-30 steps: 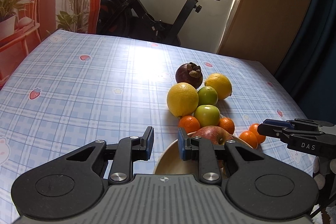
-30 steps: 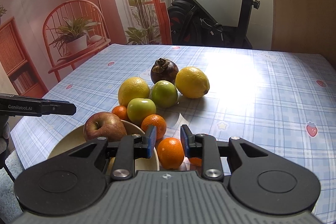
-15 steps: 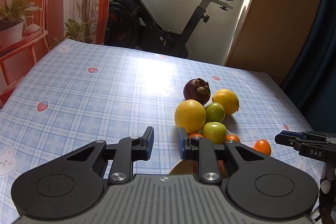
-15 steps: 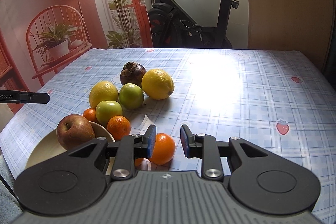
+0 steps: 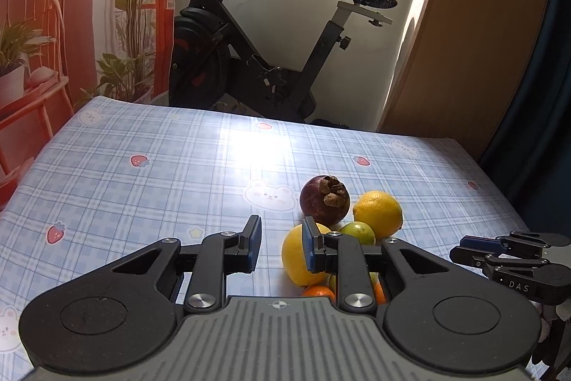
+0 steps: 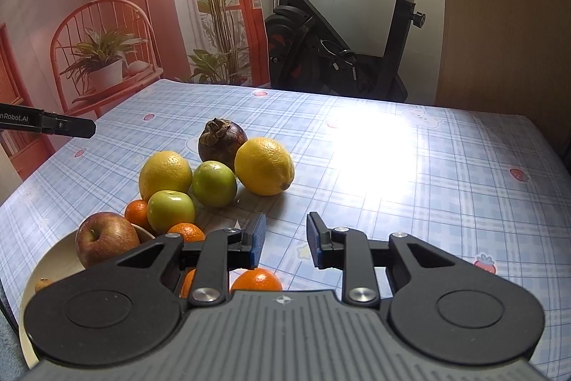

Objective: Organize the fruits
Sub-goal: 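Move the left gripper toward the yellow lemon in the pile, then close the left gripper on the yellow lemon and lift it, then carry the lemon with the left gripper over the cream plate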

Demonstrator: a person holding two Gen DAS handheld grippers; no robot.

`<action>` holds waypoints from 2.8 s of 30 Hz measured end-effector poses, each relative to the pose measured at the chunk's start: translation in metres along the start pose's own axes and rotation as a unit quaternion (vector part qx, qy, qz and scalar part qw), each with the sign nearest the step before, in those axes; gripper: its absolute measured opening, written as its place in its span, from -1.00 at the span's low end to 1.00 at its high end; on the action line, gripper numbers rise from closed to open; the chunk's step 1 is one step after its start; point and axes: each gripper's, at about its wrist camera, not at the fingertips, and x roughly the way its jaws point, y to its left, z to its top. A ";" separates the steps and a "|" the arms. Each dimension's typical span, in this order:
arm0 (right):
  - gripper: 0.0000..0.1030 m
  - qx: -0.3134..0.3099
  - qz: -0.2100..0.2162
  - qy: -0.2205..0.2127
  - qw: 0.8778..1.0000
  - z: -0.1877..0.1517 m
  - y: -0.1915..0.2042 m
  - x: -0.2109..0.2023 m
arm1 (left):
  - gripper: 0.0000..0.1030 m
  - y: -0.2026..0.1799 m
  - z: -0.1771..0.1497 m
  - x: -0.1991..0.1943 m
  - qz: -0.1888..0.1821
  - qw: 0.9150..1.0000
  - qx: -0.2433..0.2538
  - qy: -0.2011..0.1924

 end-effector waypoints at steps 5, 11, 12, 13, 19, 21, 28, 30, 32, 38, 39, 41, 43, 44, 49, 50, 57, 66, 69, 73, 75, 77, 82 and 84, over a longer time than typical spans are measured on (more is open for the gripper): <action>-0.45 -0.026 0.002 0.008 1.000 0.006 -0.006 0.020 | -0.50 -0.014 0.015 0.021 -0.010 1.000 0.004 0.007; -0.45 -0.036 0.011 0.021 0.999 0.010 -0.014 0.046 | -0.50 -0.041 0.035 0.058 -0.033 0.999 0.016 0.029; -0.45 -0.038 0.014 0.025 0.999 0.011 -0.015 0.049 | -0.50 -0.046 0.038 0.065 -0.038 0.999 0.017 0.033; -0.45 -0.041 0.017 0.029 0.999 0.012 -0.015 0.052 | -0.50 -0.050 0.041 0.072 -0.044 0.998 0.017 0.037; -0.45 -0.068 0.033 0.043 0.996 0.012 -0.014 0.065 | -0.50 -0.069 0.041 0.112 -0.072 0.995 0.003 0.074; -0.45 -0.073 0.040 0.044 0.996 0.013 -0.012 0.070 | -0.50 -0.071 0.037 0.123 -0.080 0.993 -0.001 0.091; -0.35 -0.081 0.052 0.047 0.994 0.016 -0.009 0.082 | -0.50 -0.068 0.035 0.145 -0.093 0.988 -0.016 0.123; -0.35 -0.085 0.054 0.048 0.994 0.018 -0.009 0.084 | -0.50 -0.069 0.036 0.149 -0.099 0.986 -0.010 0.131; -0.35 -0.086 0.055 0.047 0.994 0.019 -0.010 0.085 | -0.49 -0.069 0.036 0.150 -0.097 0.987 -0.007 0.128; -0.28 -0.095 0.063 0.051 0.992 0.021 -0.009 0.090 | -0.49 -0.075 0.041 0.157 -0.104 0.986 0.001 0.128; -0.28 -0.100 0.063 0.052 0.992 0.020 -0.007 0.091 | -0.49 -0.076 0.041 0.158 -0.108 0.986 0.002 0.131; -0.28 -0.101 0.065 0.052 0.991 0.019 -0.006 0.092 | -0.49 -0.079 0.041 0.157 -0.107 0.985 0.011 0.132; -0.28 -0.096 0.068 0.052 0.992 0.018 -0.007 0.093 | -0.47 -0.083 0.041 0.156 -0.107 0.985 0.020 0.131; -0.27 -0.093 0.068 0.051 0.992 0.018 -0.007 0.094 | -0.47 -0.085 0.041 0.156 -0.105 0.986 0.026 0.130; -0.08 -0.086 0.067 0.052 0.993 0.021 -0.010 0.098 | -0.44 -0.086 0.043 0.160 -0.104 0.985 0.039 0.129; -0.08 -0.087 0.068 0.051 0.993 0.022 -0.009 0.098 | -0.43 -0.083 0.043 0.162 -0.107 0.985 0.033 0.128; -0.04 -0.094 0.078 0.052 0.991 0.028 -0.005 0.106 | -0.38 -0.081 0.043 0.163 -0.114 0.985 0.024 0.131; -0.03 -0.093 0.080 0.041 0.992 0.023 -0.008 0.093 | -0.34 -0.088 0.042 0.156 -0.130 0.981 0.037 0.138; -0.03 -0.095 0.074 0.038 0.992 0.024 -0.007 0.083 | -0.34 -0.094 0.042 0.147 -0.133 0.981 0.047 0.132; -0.03 -0.094 0.072 0.032 0.992 0.026 -0.004 0.069 | -0.34 -0.100 0.042 0.130 -0.137 0.981 0.057 0.123; -0.03 -0.093 0.072 0.029 0.993 0.027 -0.001 0.060 | -0.34 -0.102 0.042 0.122 -0.138 0.981 0.059 0.121; -0.03 -0.095 0.072 0.028 0.992 0.027 0.004 0.052 | -0.34 -0.104 0.040 0.112 -0.139 0.981 0.062 0.119; -0.03 -0.107 0.072 0.027 0.991 0.029 0.019 0.029 | -0.34 -0.104 0.035 0.083 -0.142 0.981 0.068 0.112; -0.03 -0.112 0.072 0.026 0.991 0.030 0.027 0.020 | -0.34 -0.102 0.033 0.069 -0.145 0.981 0.068 0.109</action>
